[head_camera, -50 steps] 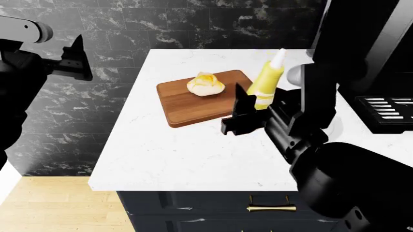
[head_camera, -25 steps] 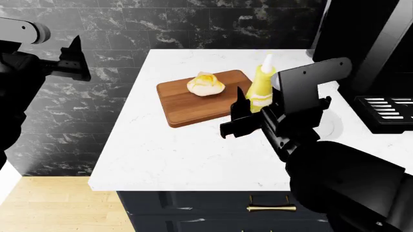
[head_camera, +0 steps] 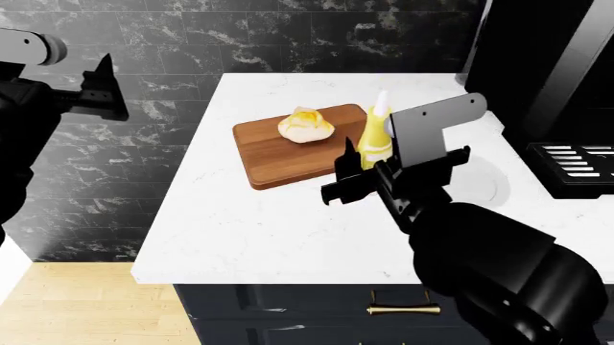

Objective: Pick the chicken breast from the plate and place it on the cutting board. Then pick the condiment bottle from the cabinet and place it next to the cutting board.

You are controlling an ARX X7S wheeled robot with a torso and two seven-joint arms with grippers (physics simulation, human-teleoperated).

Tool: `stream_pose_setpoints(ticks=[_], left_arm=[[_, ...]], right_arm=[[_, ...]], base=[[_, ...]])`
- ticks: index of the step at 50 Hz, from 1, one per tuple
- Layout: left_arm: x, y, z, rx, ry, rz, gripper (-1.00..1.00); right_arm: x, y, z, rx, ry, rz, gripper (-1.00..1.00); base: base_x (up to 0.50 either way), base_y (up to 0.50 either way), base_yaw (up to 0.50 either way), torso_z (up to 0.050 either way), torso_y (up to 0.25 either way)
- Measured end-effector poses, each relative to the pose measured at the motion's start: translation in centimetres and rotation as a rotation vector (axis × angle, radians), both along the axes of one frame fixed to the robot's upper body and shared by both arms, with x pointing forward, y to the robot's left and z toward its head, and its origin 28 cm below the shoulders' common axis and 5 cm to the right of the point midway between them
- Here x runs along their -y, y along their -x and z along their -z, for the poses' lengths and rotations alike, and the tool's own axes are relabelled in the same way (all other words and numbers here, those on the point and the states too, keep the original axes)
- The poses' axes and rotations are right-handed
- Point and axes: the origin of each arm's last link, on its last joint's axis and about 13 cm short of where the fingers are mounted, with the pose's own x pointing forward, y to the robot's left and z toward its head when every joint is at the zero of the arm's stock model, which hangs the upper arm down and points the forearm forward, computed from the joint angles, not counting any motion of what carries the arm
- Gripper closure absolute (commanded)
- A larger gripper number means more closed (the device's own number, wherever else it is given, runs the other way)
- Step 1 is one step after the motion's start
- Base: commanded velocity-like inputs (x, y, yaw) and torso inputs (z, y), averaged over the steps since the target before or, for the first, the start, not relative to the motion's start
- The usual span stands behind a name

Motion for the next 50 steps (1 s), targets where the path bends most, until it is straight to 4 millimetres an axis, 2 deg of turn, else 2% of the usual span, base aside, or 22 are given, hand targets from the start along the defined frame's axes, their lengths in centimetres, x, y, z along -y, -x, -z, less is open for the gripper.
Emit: stream_pose_setpoints(ticks=[50], left_arm=[[-0.5, -0.1, 0.3, -0.008, 0.001, -0.023, -1.0]], right_arm=[[-0.9, -2.6, 3.7, -0.062, -0.04, -0.007, 1.0]], base=[[0.0, 0.0, 0.0, 0.0, 0.0]])
